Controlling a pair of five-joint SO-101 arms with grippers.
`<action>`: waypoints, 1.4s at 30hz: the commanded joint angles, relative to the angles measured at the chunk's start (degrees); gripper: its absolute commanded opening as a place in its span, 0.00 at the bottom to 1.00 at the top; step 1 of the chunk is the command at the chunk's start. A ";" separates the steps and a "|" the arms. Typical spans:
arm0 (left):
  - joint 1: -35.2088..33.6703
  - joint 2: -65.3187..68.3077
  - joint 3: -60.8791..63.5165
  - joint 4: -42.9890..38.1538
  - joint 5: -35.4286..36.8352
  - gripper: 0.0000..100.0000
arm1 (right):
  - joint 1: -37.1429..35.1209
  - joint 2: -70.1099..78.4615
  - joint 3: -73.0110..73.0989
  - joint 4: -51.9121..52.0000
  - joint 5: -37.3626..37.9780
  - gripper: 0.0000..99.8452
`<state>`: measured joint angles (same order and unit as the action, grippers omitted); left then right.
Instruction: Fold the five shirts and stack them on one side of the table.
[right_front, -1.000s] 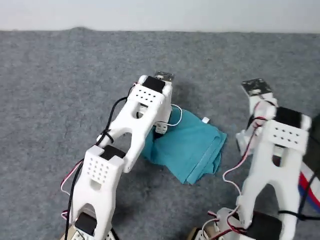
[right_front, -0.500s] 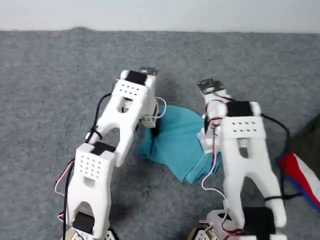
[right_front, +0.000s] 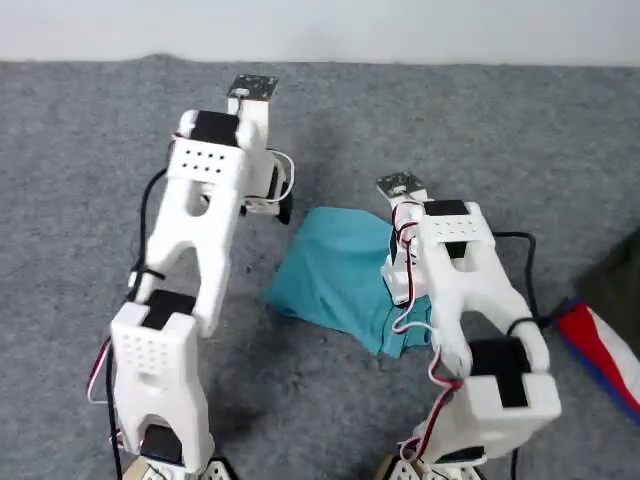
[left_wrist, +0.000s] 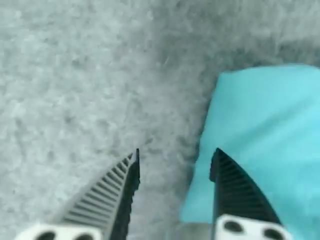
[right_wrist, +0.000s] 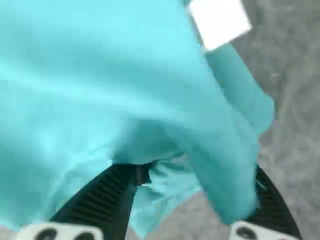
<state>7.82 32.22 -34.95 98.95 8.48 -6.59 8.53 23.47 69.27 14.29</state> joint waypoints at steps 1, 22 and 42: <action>-2.20 -8.70 5.05 1.76 -2.90 0.22 | 0.40 3.56 -1.93 -2.51 -0.62 0.28; -36.84 -30.59 39.78 1.41 -20.57 0.22 | -1.19 5.85 -23.82 11.91 5.10 0.01; -65.93 -30.95 55.16 -10.29 -39.38 0.22 | 34.15 -20.79 -41.49 15.08 24.18 0.01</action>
<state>-56.26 3.82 20.26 89.63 -29.85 18.90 -9.67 -13.89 88.18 34.68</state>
